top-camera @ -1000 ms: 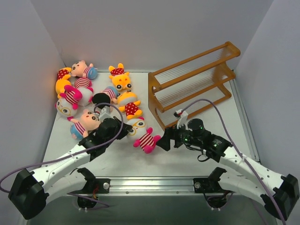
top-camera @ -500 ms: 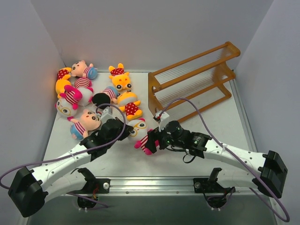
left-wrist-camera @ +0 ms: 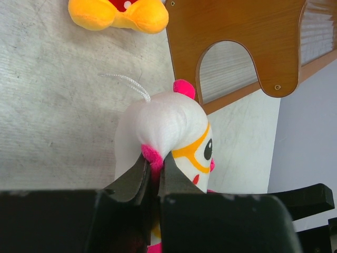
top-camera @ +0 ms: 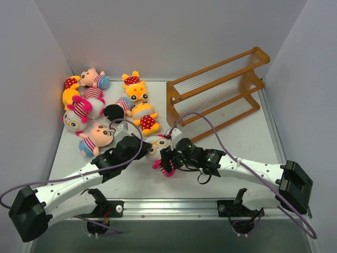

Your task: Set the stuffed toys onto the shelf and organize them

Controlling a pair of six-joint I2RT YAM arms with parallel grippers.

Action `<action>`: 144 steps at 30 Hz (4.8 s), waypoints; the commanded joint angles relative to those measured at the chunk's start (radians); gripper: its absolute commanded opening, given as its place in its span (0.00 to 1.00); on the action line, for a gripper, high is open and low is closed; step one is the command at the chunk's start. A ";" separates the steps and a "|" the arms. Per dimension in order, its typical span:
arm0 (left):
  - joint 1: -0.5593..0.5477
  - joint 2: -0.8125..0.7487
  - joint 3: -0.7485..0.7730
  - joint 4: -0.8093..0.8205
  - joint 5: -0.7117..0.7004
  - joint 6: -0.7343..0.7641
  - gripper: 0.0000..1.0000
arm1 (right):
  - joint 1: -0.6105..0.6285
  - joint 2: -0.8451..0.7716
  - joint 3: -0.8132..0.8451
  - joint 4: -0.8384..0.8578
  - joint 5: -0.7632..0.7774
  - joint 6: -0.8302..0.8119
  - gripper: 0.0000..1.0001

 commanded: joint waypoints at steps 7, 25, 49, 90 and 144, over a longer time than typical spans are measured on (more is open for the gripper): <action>-0.011 -0.041 0.041 -0.038 -0.088 -0.058 0.02 | 0.056 -0.019 0.044 -0.021 0.085 -0.012 0.61; -0.011 -0.064 0.064 -0.110 -0.123 -0.116 0.02 | 0.165 0.008 0.063 -0.097 0.187 0.011 0.62; -0.002 -0.135 0.136 -0.185 -0.188 0.077 0.72 | 0.181 -0.073 0.112 -0.372 0.281 0.075 0.00; 0.449 -0.259 0.331 -0.296 0.039 0.951 0.85 | -0.533 -0.061 0.244 -0.485 0.276 -0.113 0.00; 0.300 -0.270 0.213 -0.245 -0.226 1.027 0.85 | -1.295 0.383 0.291 0.240 -0.325 -0.890 0.00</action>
